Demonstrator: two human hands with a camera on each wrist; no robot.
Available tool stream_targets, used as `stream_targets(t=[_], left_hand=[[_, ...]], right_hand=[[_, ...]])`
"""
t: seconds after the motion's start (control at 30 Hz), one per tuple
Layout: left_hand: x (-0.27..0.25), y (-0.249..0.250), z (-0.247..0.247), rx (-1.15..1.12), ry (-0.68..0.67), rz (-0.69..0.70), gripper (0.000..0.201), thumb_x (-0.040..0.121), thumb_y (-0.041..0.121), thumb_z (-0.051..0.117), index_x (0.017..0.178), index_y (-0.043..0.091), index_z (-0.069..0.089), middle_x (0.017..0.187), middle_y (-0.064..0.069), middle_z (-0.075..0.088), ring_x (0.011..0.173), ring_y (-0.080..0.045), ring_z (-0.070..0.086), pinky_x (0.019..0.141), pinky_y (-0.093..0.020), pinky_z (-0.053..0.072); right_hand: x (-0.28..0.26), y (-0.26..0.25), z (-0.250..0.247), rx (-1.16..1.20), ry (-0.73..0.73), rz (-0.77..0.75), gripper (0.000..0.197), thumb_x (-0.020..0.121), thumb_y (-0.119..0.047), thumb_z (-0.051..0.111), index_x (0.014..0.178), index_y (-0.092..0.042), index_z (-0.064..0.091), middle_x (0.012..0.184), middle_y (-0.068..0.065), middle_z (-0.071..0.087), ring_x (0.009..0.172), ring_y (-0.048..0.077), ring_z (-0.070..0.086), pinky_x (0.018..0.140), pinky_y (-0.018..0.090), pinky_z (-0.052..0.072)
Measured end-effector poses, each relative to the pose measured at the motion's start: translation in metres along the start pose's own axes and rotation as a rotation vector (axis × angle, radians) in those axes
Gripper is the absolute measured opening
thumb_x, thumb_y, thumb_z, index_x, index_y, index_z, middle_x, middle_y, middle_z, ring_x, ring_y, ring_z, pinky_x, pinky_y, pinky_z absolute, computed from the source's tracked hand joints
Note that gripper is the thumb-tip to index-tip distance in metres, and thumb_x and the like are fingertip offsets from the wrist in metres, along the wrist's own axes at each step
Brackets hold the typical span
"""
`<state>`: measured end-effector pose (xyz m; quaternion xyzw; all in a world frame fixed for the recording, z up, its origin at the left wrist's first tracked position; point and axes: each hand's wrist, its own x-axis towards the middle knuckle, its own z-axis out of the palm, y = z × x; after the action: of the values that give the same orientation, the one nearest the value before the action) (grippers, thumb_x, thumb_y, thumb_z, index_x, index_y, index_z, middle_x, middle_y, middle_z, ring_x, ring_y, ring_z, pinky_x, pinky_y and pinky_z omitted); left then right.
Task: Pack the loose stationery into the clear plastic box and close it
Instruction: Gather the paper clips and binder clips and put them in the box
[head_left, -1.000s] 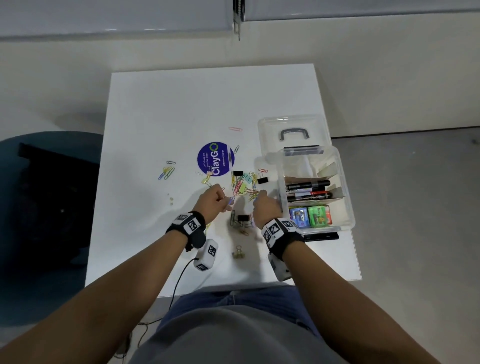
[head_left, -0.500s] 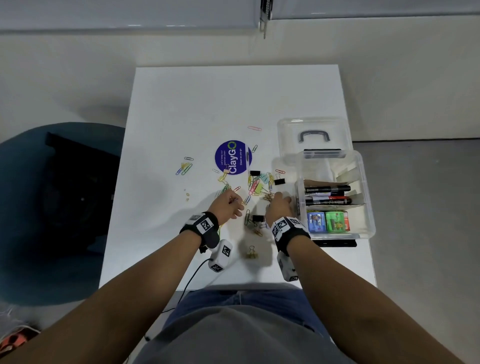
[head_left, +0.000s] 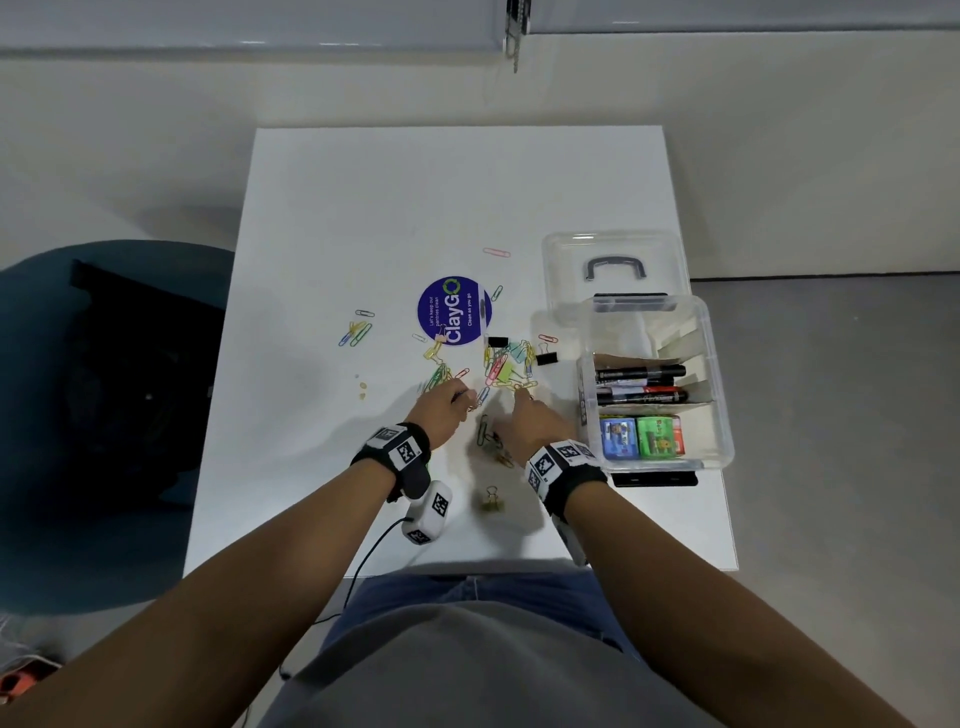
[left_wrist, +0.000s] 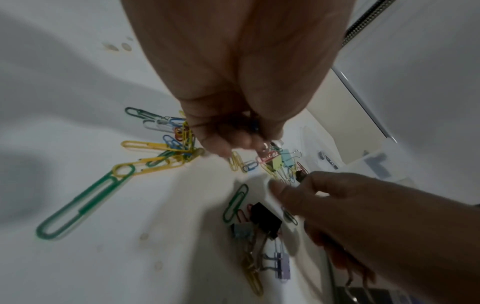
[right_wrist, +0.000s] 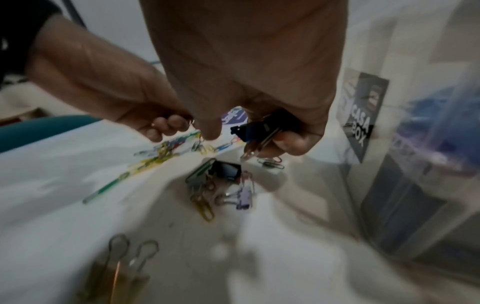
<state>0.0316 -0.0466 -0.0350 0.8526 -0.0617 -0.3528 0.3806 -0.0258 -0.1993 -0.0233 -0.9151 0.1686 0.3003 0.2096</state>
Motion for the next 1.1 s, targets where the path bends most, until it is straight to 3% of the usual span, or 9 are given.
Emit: stream_targets(t=[0.1,0.2,0.33,0.43,0.6,0.7,0.8,0.97,1.1], left_hand=[[-0.002,0.003,-0.005,0.105,0.030,0.087,0.037,0.099,0.036,0.049,0.088,0.007,0.069,0.084,-0.012,0.069,0.080,-0.027,0.061,0.077,-0.039,0.046],[-0.002,0.003,-0.010,0.167,0.106,0.131,0.044,0.097,0.036,0.053,0.070,0.003,0.064,0.066,-0.017,0.061,0.065,-0.028,0.052,0.065,-0.035,0.040],[-0.003,0.003,-0.017,0.129,0.176,0.063,0.032,0.095,0.034,0.057,0.092,0.007,0.073,0.087,-0.012,0.071,0.080,-0.024,0.062,0.077,-0.036,0.048],[-0.003,0.002,-0.019,0.086,0.201,0.025,0.026,0.090,0.033,0.065,0.102,0.011,0.072,0.095,-0.004,0.072,0.088,-0.022,0.066,0.083,-0.036,0.053],[-0.002,0.008,-0.018,0.112,0.232,-0.004,0.024,0.086,0.031,0.070,0.081,0.011,0.058,0.073,-0.006,0.063,0.071,-0.024,0.059,0.066,-0.036,0.048],[-0.001,0.014,-0.013,0.115,0.223,0.018,0.027,0.088,0.030,0.067,0.079,0.009,0.054,0.070,-0.008,0.059,0.067,-0.026,0.054,0.061,-0.032,0.041],[0.001,0.022,-0.005,0.133,0.224,0.052,0.026,0.090,0.031,0.065,0.081,0.009,0.054,0.073,-0.012,0.061,0.068,-0.032,0.055,0.062,-0.033,0.041],[0.003,0.041,0.004,0.196,0.240,0.089,0.024,0.091,0.031,0.064,0.081,0.010,0.057,0.081,-0.015,0.061,0.077,-0.028,0.056,0.072,-0.041,0.046],[0.006,0.050,0.005,0.143,0.226,0.034,0.017,0.088,0.027,0.068,0.080,0.013,0.060,0.080,-0.006,0.062,0.074,-0.023,0.058,0.069,-0.033,0.047]], right_hand=[[0.001,-0.002,0.011,-0.096,-0.014,-0.048,0.044,0.091,-0.024,0.054,0.131,-0.014,0.040,0.121,0.013,0.061,0.107,0.032,0.062,0.082,0.039,0.049],[0.001,-0.006,0.013,-0.147,-0.038,-0.045,0.041,0.092,-0.016,0.052,0.131,-0.010,0.044,0.127,0.014,0.056,0.113,0.032,0.058,0.087,0.041,0.049],[0.000,-0.006,0.002,-0.061,-0.088,-0.012,0.041,0.096,-0.024,0.049,0.131,-0.004,0.043,0.134,0.015,0.051,0.118,0.031,0.056,0.092,0.039,0.047],[-0.010,-0.009,-0.022,0.065,-0.102,-0.091,0.038,0.096,-0.026,0.050,0.126,-0.004,0.044,0.127,0.015,0.056,0.112,0.032,0.058,0.080,0.034,0.045],[-0.040,-0.001,-0.094,0.393,0.183,-0.235,0.018,0.090,-0.023,0.057,0.099,-0.011,0.046,0.078,0.005,0.059,0.067,0.023,0.056,0.057,0.033,0.044],[-0.036,0.026,-0.140,0.515,0.424,-0.200,0.016,0.090,-0.018,0.057,0.106,-0.013,0.054,0.073,0.001,0.058,0.062,0.016,0.056,0.056,0.030,0.047],[-0.014,0.057,-0.163,0.444,0.591,-0.116,0.016,0.090,-0.015,0.056,0.106,-0.013,0.058,0.078,-0.002,0.057,0.071,0.019,0.057,0.061,0.027,0.042],[0.018,0.085,-0.153,0.357,0.415,-0.119,0.015,0.088,-0.008,0.056,0.103,-0.008,0.059,0.094,0.011,0.067,0.086,0.027,0.065,0.073,0.036,0.054],[0.019,0.088,-0.146,0.274,0.317,-0.206,0.024,0.087,-0.011,0.056,0.111,-0.009,0.060,0.110,0.008,0.065,0.099,0.025,0.061,0.087,0.038,0.051]])
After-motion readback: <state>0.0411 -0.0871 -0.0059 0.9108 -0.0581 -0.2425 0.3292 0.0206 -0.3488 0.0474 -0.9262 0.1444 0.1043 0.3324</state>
